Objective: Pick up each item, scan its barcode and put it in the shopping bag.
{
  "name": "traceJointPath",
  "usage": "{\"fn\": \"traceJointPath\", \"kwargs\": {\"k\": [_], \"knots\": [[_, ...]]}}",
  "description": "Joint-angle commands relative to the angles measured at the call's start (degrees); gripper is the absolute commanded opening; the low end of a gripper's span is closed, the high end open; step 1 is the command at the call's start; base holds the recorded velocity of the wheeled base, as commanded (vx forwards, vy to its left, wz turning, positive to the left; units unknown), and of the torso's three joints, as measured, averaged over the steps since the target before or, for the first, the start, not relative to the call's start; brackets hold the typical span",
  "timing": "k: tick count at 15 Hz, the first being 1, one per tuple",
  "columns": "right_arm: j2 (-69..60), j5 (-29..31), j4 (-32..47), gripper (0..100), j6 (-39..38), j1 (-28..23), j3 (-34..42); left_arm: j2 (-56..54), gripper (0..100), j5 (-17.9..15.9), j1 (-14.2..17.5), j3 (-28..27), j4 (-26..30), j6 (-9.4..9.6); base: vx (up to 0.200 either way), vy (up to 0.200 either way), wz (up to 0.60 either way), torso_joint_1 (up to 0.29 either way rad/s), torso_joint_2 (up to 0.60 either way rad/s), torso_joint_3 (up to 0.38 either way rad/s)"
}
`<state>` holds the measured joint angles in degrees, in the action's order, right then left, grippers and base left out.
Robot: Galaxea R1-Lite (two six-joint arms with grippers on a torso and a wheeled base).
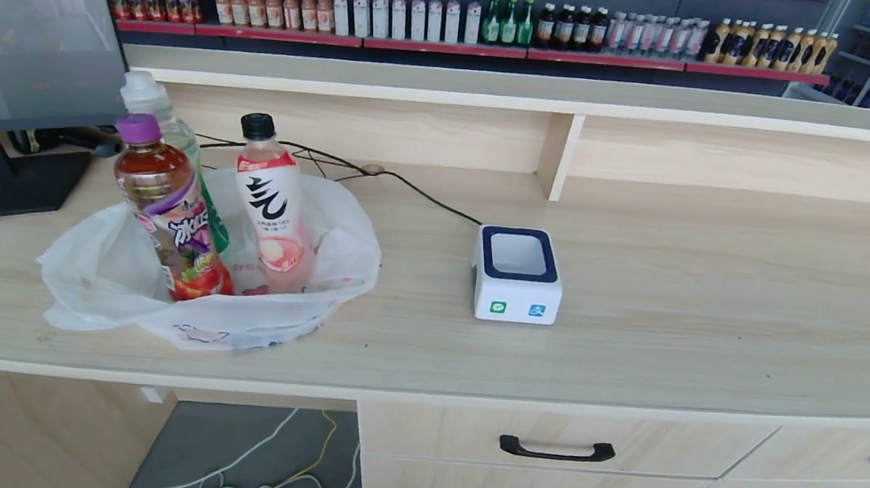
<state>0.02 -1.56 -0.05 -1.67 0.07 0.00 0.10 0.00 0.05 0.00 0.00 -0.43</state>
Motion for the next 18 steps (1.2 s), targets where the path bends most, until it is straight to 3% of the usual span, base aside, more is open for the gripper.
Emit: {"fn": "traceJointPath", "kwargs": {"k": [1,5,18], "knots": [[-0.02,-0.02,0.05,100,0.0,0.01,0.0,-0.01,100,0.0,0.04,0.0,0.0,-0.01,0.0,-0.2,0.0,0.002,0.0,0.002],[-0.02,-0.02,0.05,100,0.35,0.01,0.0,-0.01,100,0.0,-0.05,0.0,0.0,-0.01,0.0,-0.2,0.0,0.0,0.0,0.004],[-0.02,-0.02,0.05,100,0.18,0.01,0.0,-0.01,100,0.0,0.04,0.0,0.0,0.08,0.0,0.0,0.0,0.0,0.0,0.0]]}}
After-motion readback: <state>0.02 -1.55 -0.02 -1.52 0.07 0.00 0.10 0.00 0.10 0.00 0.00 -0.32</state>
